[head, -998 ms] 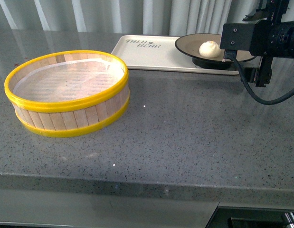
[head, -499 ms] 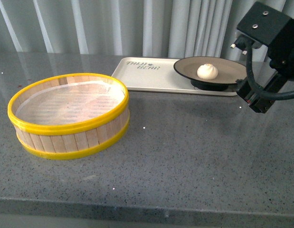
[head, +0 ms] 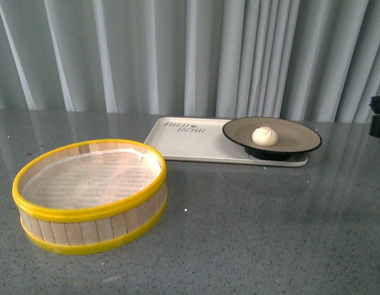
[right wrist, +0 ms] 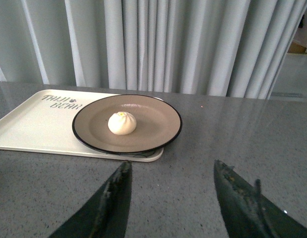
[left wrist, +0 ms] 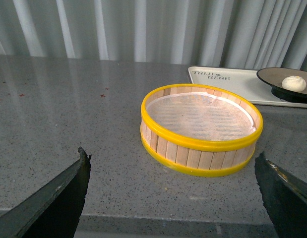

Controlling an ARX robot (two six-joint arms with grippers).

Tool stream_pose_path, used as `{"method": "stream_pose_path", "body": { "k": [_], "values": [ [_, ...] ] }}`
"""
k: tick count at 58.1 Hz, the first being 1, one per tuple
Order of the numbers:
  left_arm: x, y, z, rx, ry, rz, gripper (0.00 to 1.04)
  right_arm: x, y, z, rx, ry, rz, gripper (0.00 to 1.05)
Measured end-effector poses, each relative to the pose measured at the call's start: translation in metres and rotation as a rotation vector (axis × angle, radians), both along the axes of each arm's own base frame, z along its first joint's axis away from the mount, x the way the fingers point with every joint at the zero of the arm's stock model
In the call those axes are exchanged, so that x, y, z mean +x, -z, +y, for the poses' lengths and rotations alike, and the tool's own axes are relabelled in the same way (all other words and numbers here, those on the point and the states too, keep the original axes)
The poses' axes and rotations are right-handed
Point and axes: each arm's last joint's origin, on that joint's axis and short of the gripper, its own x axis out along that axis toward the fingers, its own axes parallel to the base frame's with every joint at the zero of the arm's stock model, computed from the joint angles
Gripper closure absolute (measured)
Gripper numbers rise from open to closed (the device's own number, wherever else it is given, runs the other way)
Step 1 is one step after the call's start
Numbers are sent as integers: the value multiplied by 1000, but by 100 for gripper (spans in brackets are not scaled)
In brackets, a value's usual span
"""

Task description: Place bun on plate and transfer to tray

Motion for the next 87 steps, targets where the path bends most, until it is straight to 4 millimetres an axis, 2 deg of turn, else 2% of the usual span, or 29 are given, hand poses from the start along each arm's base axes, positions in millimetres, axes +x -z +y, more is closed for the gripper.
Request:
{"method": "stream_pose_path", "body": {
  "k": [6, 15, 23, 40, 52, 87],
  "values": [
    [0, 0, 0, 0, 0, 0, 7, -25, 12, -7, 15, 4, 12, 79],
    [0, 0, 0, 0, 0, 0, 7, -49, 21, -11, 16, -3, 15, 104],
    [0, 0, 0, 0, 0, 0, 7, -71, 27, -23, 22, 6, 12, 103],
    [0, 0, 0, 0, 0, 0, 7, -103, 36, -23, 23, 3, 17, 103],
    [0, 0, 0, 0, 0, 0, 7, -117, 48, -23, 24, 3, 25, 103],
    [0, 0, 0, 0, 0, 0, 7, -143, 41, -23, 24, 2, -2, 103]
  ]
}}
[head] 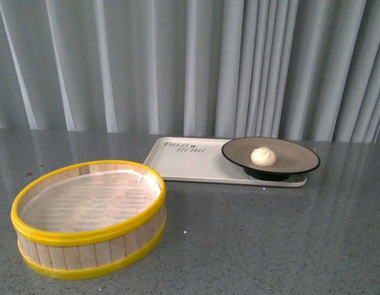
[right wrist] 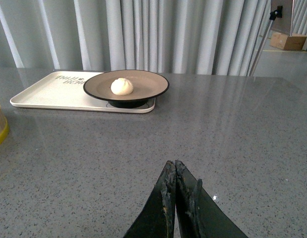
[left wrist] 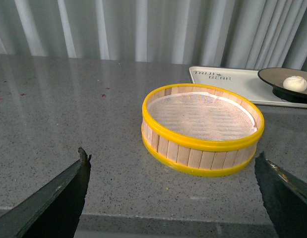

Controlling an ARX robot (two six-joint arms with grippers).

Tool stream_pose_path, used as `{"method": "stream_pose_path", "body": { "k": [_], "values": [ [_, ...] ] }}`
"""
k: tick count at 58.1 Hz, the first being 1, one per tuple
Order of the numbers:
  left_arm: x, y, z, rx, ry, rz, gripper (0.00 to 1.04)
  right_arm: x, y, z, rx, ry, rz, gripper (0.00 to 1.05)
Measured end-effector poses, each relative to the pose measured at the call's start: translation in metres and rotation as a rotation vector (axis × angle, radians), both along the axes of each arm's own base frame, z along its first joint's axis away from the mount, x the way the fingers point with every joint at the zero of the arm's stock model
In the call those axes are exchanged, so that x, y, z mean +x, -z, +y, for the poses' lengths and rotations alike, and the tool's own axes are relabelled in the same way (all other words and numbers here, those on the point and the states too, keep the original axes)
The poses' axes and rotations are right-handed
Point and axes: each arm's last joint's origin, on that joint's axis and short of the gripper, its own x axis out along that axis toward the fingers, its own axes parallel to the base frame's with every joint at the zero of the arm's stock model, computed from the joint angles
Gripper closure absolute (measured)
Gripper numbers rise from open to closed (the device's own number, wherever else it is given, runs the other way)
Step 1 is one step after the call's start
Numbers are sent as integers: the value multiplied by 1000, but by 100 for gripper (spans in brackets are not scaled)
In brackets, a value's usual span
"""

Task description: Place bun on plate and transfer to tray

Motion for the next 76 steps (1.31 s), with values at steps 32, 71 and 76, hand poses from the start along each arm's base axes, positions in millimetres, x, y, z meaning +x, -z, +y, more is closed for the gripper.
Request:
{"method": "stream_pose_path", "body": {
  "k": [32, 71, 76],
  "values": [
    [0, 0, 0, 0, 0, 0, 7, -13, -1, 0, 0, 0, -5, 103],
    [0, 0, 0, 0, 0, 0, 7, -27, 2, 0, 0, -2, 1, 80],
    [0, 0, 0, 0, 0, 0, 7, -27, 2, 0, 0, -2, 2, 66]
  ]
}}
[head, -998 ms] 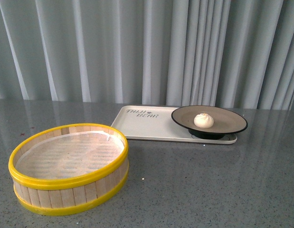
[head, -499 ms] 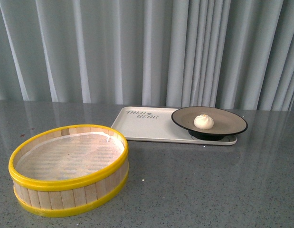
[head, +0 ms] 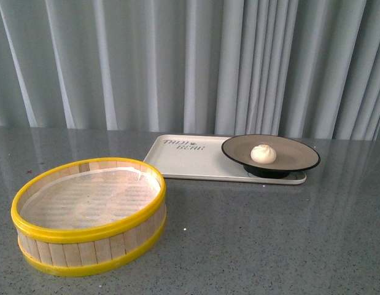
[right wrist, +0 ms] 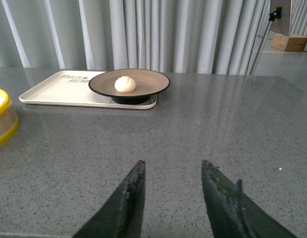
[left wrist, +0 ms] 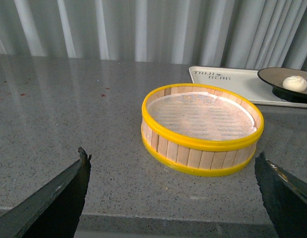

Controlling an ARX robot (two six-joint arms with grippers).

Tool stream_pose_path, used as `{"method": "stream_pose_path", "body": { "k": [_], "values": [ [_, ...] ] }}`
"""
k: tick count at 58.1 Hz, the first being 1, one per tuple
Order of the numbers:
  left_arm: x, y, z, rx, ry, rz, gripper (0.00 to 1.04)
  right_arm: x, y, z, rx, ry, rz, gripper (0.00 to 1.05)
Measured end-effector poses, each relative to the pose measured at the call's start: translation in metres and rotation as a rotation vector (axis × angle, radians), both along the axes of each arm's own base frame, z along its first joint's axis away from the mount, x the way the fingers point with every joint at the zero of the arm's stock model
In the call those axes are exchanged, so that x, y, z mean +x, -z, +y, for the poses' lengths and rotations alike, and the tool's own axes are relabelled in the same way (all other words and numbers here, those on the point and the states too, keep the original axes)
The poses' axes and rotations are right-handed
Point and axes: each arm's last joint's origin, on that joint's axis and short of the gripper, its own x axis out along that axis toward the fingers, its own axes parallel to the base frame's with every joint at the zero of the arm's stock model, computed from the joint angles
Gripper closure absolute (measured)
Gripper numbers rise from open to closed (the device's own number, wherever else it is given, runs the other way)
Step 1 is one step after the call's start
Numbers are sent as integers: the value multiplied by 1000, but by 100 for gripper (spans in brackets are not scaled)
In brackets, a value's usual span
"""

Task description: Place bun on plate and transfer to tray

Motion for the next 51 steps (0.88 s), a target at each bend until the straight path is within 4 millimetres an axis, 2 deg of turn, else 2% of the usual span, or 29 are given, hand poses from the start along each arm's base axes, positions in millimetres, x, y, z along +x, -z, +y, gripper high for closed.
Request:
{"method": "stream_pose_path", "body": {
  "k": [6, 13, 16, 20, 51],
  "values": [
    [0, 0, 0, 0, 0, 0, 7, 0, 0, 0, 0, 0, 0, 46],
    [0, 0, 0, 0, 0, 0, 7, 0, 0, 0, 0, 0, 0, 14],
    [0, 0, 0, 0, 0, 0, 7, 0, 0, 0, 1, 0, 0, 6],
    [0, 0, 0, 0, 0, 0, 7, 0, 0, 0, 0, 0, 0, 9],
    [0, 0, 0, 0, 0, 0, 7, 0, 0, 0, 1, 0, 0, 8]
  ]
}}
